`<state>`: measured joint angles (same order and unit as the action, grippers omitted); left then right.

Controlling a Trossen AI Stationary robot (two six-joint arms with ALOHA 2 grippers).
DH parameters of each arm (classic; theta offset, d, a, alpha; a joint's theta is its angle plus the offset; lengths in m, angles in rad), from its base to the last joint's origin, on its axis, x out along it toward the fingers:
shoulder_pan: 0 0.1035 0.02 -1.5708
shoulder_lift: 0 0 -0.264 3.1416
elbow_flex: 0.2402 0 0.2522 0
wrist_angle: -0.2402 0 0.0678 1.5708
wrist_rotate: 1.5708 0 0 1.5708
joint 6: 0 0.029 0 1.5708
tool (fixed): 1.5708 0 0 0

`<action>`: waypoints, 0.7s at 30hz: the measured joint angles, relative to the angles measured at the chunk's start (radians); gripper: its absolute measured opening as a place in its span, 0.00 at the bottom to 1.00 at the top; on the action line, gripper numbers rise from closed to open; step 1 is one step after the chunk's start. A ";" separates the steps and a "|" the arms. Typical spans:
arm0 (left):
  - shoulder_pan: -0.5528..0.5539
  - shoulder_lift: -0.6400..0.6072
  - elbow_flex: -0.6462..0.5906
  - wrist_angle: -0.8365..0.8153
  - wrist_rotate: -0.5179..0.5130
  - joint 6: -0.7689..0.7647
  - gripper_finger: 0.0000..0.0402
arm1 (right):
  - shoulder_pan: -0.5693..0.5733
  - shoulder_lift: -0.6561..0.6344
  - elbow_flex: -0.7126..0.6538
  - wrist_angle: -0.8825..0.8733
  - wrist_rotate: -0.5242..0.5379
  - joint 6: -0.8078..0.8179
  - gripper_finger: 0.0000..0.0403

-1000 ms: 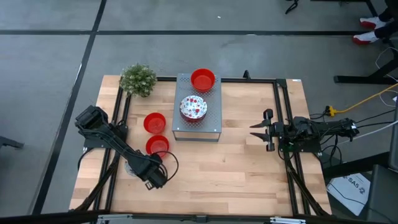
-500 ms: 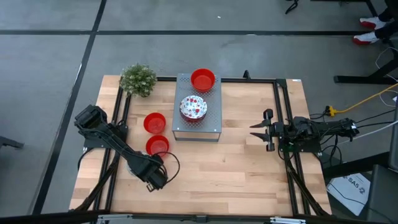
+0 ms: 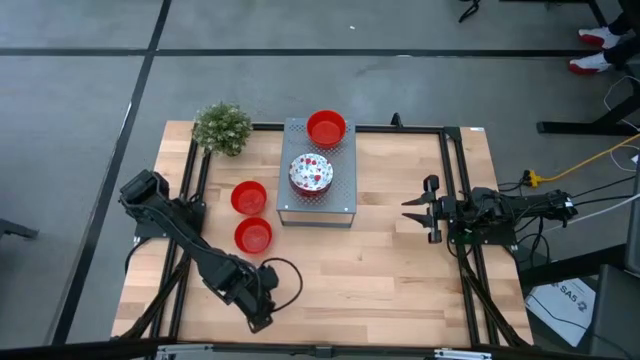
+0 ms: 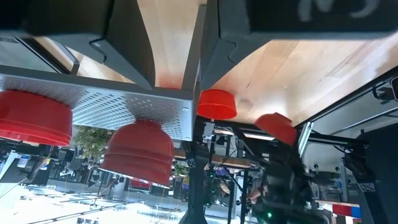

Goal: Pick & Place Mini bowls
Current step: Stack the white patterned bowl on the white patterned bowl on the shelf

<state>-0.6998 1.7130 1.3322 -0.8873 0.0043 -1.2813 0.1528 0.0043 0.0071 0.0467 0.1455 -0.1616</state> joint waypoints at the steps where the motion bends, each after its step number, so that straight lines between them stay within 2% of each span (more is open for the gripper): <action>1: 0.001 0.000 0.013 0.017 -0.024 0.009 0.02 | 0.000 0.000 0.000 0.000 0.000 0.000 0.32; 5: 0.010 0.000 0.053 0.062 -0.117 0.071 0.01 | 0.000 0.000 0.000 0.000 0.000 0.000 0.32; 12: 0.051 0.000 0.098 0.105 -0.218 0.253 0.01 | 0.000 0.000 0.000 0.000 0.000 0.000 0.32; 21: 0.142 0.000 0.168 0.106 -0.273 0.525 0.01 | 0.000 0.000 0.000 0.000 0.000 0.000 0.32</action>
<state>-0.5578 1.7130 1.5002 -0.7811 -0.2687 -0.7559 0.1528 0.0040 0.0071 0.0463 0.1455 -0.1616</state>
